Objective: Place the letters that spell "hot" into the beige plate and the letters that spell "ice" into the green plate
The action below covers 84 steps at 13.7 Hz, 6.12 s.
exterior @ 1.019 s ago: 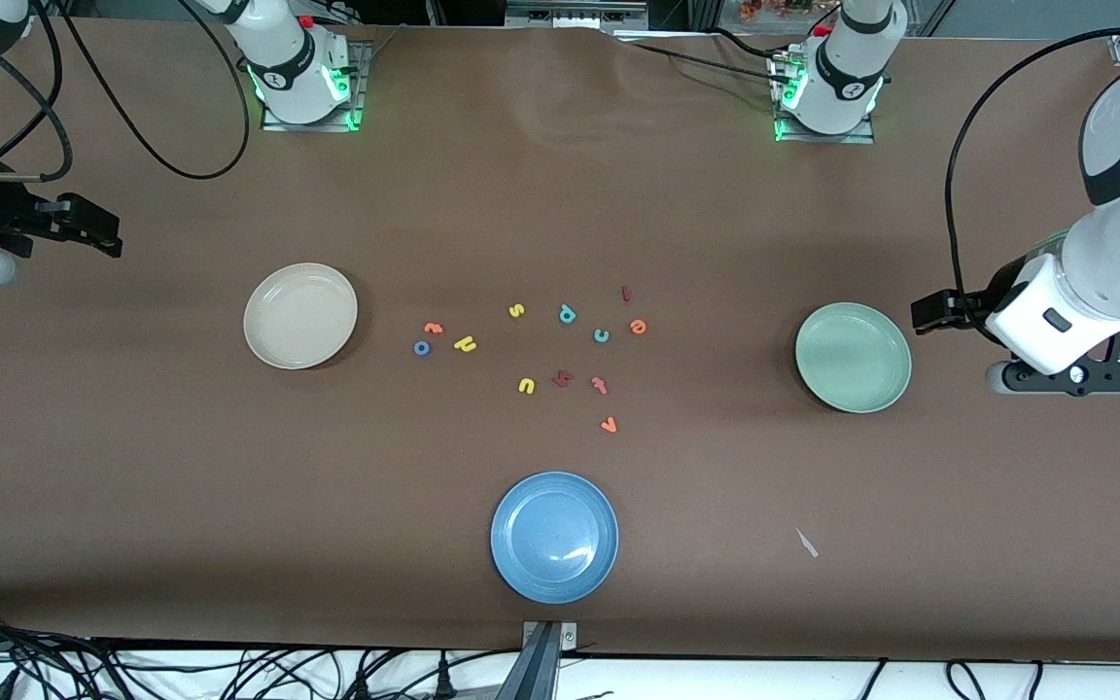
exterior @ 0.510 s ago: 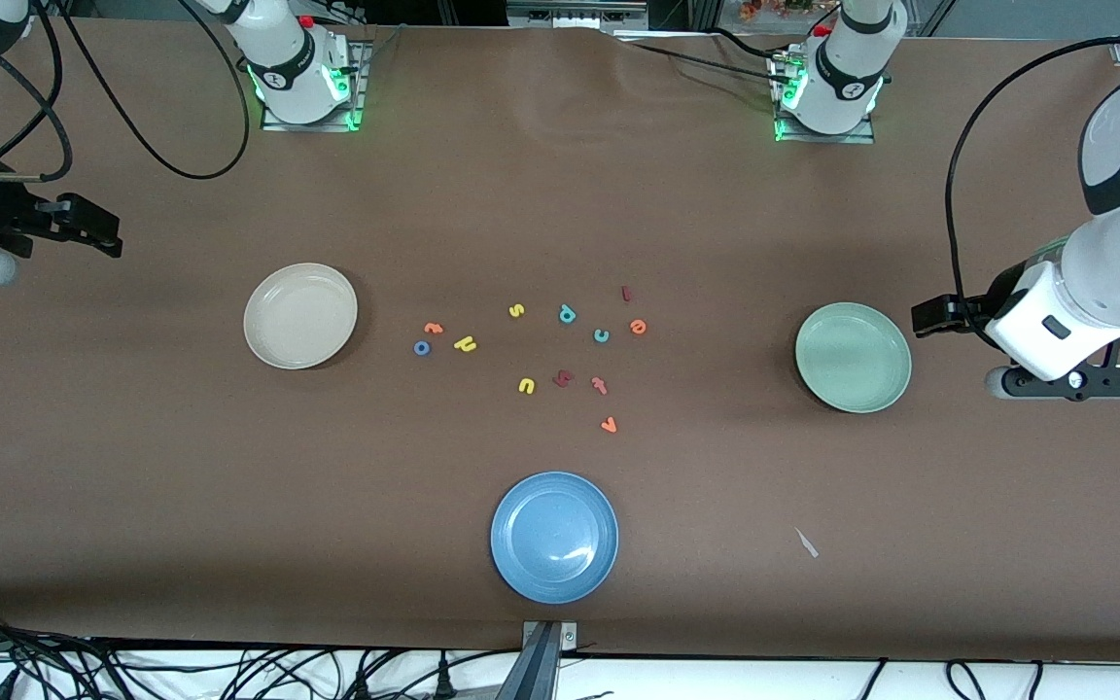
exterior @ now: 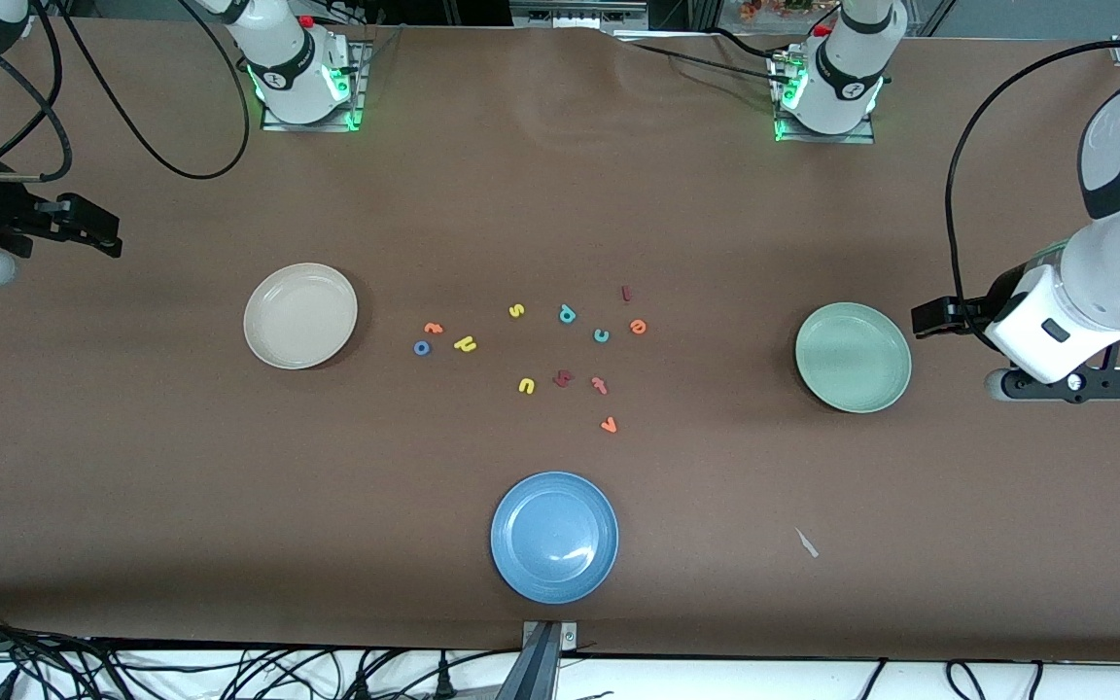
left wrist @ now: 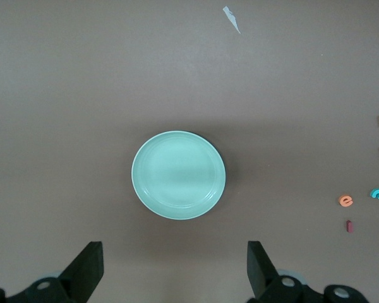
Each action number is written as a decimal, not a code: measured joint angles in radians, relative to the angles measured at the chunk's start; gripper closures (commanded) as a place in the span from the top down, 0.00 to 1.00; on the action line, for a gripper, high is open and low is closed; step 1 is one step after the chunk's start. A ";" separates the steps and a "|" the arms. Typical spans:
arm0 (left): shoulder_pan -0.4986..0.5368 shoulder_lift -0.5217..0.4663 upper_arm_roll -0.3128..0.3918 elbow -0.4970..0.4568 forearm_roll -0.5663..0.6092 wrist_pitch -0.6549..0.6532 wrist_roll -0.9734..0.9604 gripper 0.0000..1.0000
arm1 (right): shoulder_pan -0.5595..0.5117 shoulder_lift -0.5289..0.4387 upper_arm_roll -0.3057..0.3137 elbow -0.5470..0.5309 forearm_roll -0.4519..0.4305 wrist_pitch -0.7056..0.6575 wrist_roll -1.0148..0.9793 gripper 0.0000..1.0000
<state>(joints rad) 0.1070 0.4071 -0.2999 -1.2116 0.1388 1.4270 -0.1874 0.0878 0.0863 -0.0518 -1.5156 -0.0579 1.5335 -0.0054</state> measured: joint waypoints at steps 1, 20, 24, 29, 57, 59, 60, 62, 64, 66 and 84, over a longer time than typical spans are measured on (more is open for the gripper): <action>0.000 0.001 0.000 0.000 0.000 0.000 0.000 1.00 | 0.000 0.000 0.000 0.000 0.000 0.000 0.000 1.00; -0.001 0.005 0.000 -0.013 0.000 0.000 0.000 1.00 | 0.004 0.000 0.004 0.005 0.001 0.001 0.001 1.00; -0.001 0.005 0.000 -0.013 0.000 0.000 0.000 1.00 | 0.005 0.000 0.004 0.005 0.004 0.001 0.002 1.00; 0.000 0.005 0.000 -0.013 0.000 0.000 0.000 1.00 | 0.004 0.000 0.002 0.005 0.006 0.001 0.004 1.00; 0.010 0.009 0.000 -0.018 -0.063 0.000 0.000 1.00 | 0.000 0.011 -0.001 0.007 0.007 0.032 0.005 1.00; 0.010 0.009 0.000 -0.018 -0.063 0.000 0.000 1.00 | 0.000 0.011 -0.001 0.007 0.007 0.032 0.005 1.00; 0.010 0.009 0.000 -0.018 -0.063 0.000 0.000 1.00 | 0.000 0.011 -0.001 0.007 0.007 0.032 0.005 1.00; 0.010 0.009 0.000 -0.018 -0.063 0.000 0.000 1.00 | 0.000 0.011 -0.001 0.007 0.007 0.032 0.005 1.00; 0.010 0.009 0.000 -0.018 -0.063 0.000 0.000 1.00 | 0.000 0.011 -0.001 0.007 0.007 0.032 0.005 1.00; 0.010 0.009 0.000 -0.018 -0.063 0.000 0.000 1.00 | 0.000 0.011 -0.001 0.007 0.007 0.032 0.005 1.00; 0.008 0.009 -0.001 -0.018 -0.063 0.001 0.000 1.00 | 0.015 0.063 0.010 0.006 0.045 0.034 -0.069 1.00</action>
<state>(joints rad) 0.1153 0.4158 -0.3012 -1.2300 0.0762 1.4277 -0.1874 0.1031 0.1497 -0.0423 -1.5093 -0.0127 1.5678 -0.0741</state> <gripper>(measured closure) 0.000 0.000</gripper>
